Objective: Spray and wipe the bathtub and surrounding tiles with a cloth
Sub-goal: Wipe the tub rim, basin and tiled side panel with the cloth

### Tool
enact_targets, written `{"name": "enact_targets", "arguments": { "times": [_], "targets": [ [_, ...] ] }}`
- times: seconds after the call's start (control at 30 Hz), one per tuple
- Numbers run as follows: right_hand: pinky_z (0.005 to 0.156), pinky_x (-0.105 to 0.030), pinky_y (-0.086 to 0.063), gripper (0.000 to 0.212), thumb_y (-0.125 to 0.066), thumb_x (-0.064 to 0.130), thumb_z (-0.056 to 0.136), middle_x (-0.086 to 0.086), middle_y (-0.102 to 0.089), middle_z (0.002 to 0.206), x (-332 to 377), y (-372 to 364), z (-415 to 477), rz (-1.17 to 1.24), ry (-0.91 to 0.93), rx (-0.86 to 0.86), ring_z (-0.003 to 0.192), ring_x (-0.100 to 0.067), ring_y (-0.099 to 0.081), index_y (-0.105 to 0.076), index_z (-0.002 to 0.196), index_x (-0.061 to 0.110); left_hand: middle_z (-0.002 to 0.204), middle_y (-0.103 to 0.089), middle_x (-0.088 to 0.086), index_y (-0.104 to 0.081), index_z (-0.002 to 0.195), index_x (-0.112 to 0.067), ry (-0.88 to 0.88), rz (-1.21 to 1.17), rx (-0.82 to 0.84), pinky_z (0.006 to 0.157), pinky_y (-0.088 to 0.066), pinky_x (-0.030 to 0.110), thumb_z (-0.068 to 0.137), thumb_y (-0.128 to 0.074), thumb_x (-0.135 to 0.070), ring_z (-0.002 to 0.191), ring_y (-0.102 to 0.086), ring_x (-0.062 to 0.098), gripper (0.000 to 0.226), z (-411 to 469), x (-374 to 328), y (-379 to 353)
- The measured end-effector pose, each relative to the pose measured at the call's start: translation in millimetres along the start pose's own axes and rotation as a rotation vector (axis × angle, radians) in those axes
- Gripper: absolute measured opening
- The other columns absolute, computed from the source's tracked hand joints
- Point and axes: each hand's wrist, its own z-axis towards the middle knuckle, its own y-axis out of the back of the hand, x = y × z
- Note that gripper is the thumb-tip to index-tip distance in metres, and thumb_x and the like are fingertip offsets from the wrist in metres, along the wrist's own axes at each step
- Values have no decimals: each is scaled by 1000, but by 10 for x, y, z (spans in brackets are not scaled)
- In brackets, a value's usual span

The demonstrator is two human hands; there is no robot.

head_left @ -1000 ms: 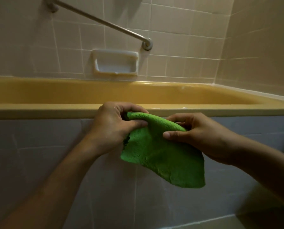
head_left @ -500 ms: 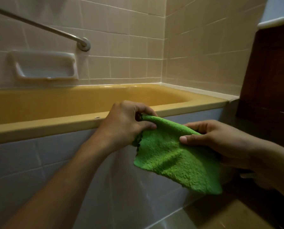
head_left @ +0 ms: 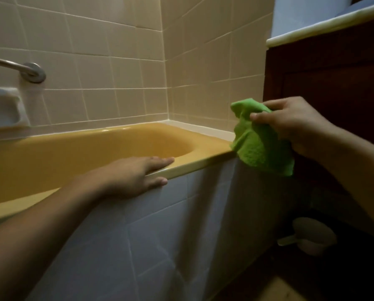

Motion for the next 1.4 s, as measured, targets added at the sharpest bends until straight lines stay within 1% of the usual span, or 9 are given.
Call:
{"name": "enact_targets", "arguments": {
  "times": [0.13, 0.27, 0.43, 0.6, 0.77, 0.9, 1.1, 1.3, 1.4],
  "targets": [
    [64, -13, -41, 42, -65, 27, 98, 10, -56, 112, 10, -197, 387, -394, 259, 16, 78, -1, -53, -58, 140, 27, 168, -21, -11, -9, 157, -55, 9, 73, 5, 118, -27, 30, 102, -37, -59, 151, -29, 16, 61, -2, -89, -29],
    [89, -30, -47, 37, -62, 37, 99, 6, -63, 124, -364, -609, 650, -680, 249, 473, 105, -14, -59, -59, 136, 41, 166, -23, -17, -14, 156, -55, -15, 32, -7, 118, -29, 32, 103, -36, -56, 149, -31, 14, 58, -55, -81, -15],
    [113, -46, -41, 37, -56, 47, 99, 9, -56, 140, -695, -595, 700, -515, 272, 626, 128, -17, -50, -58, 136, 47, 159, -31, -27, -29, 149, -62, -70, -132, 6, 121, -29, 36, 96, -44, -59, 147, -34, 8, 55, -31, 77, 33],
    [114, -51, -35, 38, -49, 56, 99, 7, -54, 143, -862, -596, 773, -605, 293, 480, 133, -22, -45, -51, 137, 56, 159, -33, -25, -31, 147, -63, -65, -157, 9, 120, -31, 39, 94, -42, -61, 145, -37, 10, 54, -21, 73, 28],
    [111, -36, -34, 38, -55, 34, 103, 6, -55, 142, -1159, -798, 551, -370, 458, 200, 129, -10, -43, -58, 140, 30, 160, -32, -24, -33, 147, -62, -69, -137, -8, 122, -29, 39, 84, -31, -69, 146, -37, 9, 63, -130, 126, 42],
    [112, -34, -27, 47, -43, 47, 101, 2, -50, 145, -1302, -964, 415, -383, 544, 92, 135, -13, -36, -55, 142, 26, 158, -33, -28, -36, 145, -62, -71, -100, -69, 121, -29, 33, 85, -29, -68, 145, -37, 5, 60, -340, 256, 17],
    [123, -48, -21, 47, -39, 42, 104, 0, -41, 150, -1331, -1321, 139, -318, 643, 28, 144, -8, -22, -50, 147, 27, 156, -34, -31, -31, 148, -62, -75, 42, -181, 118, -36, 34, 93, -16, -79, 145, -37, 2, 59, -700, 489, -77],
    [120, -58, -22, 47, -38, 43, 103, -4, -46, 146, -1108, -1826, -228, -278, 702, -44, 146, -26, -29, -53, 145, 26, 155, -37, -33, -22, 149, -64, -45, 175, -346, 98, -54, 44, 88, -7, -79, 135, -53, 12, 64, -1221, 731, -196],
    [120, -58, -22, 46, -39, 43, 103, -3, -46, 146, -973, -2042, -434, -264, 720, -60, 146, -25, -28, -52, 145, 28, 150, -48, -26, -35, 150, -56, -37, 272, -486, 81, -59, 41, 95, -18, -69, 121, -65, 19, 59, -1486, 814, -267]
  ]
}}
